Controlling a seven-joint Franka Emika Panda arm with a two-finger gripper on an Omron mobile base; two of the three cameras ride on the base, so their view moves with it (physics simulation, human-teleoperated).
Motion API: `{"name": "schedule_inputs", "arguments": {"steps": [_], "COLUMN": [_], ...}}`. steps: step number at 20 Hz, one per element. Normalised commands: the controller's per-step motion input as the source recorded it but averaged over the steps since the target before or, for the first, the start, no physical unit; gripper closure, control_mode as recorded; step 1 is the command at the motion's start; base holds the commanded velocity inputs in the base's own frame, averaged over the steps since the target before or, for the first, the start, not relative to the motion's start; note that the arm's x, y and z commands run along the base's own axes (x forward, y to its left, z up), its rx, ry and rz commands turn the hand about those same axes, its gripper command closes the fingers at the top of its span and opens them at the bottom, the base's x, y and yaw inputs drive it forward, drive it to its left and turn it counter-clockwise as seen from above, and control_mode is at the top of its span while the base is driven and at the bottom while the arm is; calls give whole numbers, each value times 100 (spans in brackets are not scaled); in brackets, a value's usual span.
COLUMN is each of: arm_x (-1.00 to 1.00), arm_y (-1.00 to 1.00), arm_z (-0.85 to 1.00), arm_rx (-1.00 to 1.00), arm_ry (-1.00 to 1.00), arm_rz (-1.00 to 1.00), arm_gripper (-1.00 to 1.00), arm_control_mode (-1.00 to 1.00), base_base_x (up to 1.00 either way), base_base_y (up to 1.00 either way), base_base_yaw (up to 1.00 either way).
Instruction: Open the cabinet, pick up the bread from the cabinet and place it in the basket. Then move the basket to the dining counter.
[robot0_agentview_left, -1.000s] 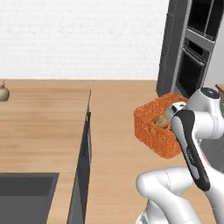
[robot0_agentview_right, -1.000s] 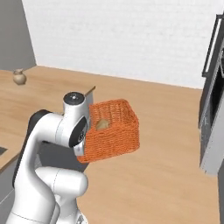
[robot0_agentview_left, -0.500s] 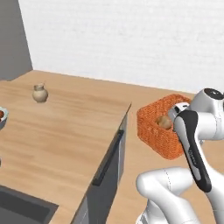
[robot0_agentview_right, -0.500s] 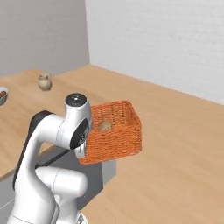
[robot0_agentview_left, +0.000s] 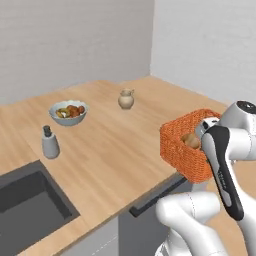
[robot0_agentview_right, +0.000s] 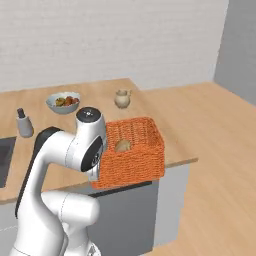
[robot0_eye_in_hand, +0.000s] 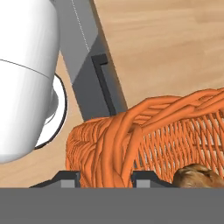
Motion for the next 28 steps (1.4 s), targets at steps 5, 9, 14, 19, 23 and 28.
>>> {"name": "schedule_inputs", "arguments": {"steps": [5, 9, 14, 19, 23, 28], "arm_x": [0, 0, 18, 100, 100, 100], "arm_y": [0, 0, 0, 0, 0, 0], "arm_z": [0, 0, 0, 0, -1, 0], "arm_rx": [0, 0, 0, 1, 4, 5], "arm_ry": [0, 0, 1, 6, 7, 7], "arm_rz": [0, 0, 1, 7, 12, 14], "arm_gripper": [100, 100, 100, 100, 100, 100], "arm_control_mode": [100, 100, -100, -100, -100, -100], "base_base_x": [68, 82, 35, 0, 0, 0], "base_base_y": [-16, -14, -7, 0, 0, 0], "base_base_yaw": [83, 48, 6, 0, 0, 0]}}
